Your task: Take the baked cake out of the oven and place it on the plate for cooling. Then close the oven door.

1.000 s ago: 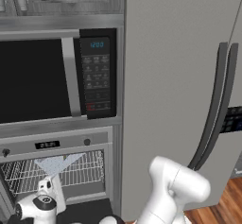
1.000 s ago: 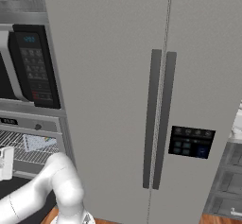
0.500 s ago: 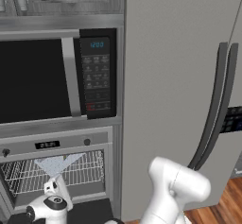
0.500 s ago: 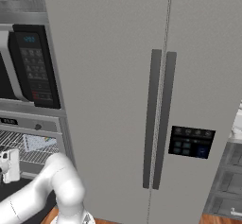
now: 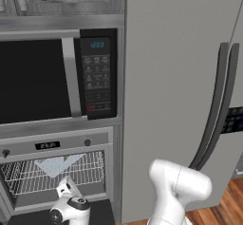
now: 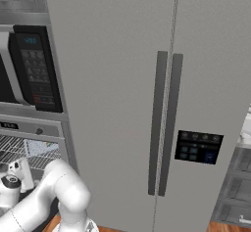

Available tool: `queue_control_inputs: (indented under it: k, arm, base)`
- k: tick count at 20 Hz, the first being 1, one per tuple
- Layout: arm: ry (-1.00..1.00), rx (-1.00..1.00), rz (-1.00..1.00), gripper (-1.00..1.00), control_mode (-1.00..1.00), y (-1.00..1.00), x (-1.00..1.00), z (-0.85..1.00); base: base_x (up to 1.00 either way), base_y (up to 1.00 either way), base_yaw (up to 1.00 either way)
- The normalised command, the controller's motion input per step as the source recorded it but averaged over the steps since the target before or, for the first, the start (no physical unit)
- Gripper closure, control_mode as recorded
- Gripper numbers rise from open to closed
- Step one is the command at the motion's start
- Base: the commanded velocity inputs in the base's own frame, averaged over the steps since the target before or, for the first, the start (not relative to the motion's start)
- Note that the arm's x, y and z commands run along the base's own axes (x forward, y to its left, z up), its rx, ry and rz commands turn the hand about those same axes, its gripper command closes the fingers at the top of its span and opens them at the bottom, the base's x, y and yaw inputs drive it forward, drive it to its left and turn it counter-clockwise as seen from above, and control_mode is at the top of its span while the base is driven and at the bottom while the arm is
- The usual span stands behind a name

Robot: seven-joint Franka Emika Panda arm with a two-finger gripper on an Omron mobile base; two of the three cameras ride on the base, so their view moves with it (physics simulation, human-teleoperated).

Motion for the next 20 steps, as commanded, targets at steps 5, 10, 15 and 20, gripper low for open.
queue_control_inputs:
  k: [5,10,15,20]
  arm:
    - [0.02,0.00,0.06,-1.00,-1.00,0.00,0.25,-0.26]
    - [0.08,0.00,0.00,-1.00,-1.00,0.20,0.20,-0.32]
    - [0.06,-0.01,0.00,-1.00,-1.00,0.26,0.26,-0.31]
    - [0.00,-0.09,0.00,-1.00,-1.00,0.04,0.16,-0.43]
  base:
    - [0.00,0.00,0.00]
    - [0.00,0.00,0.00]
    - [0.00,0.00,0.00]
    - [0.00,0.00,0.00]
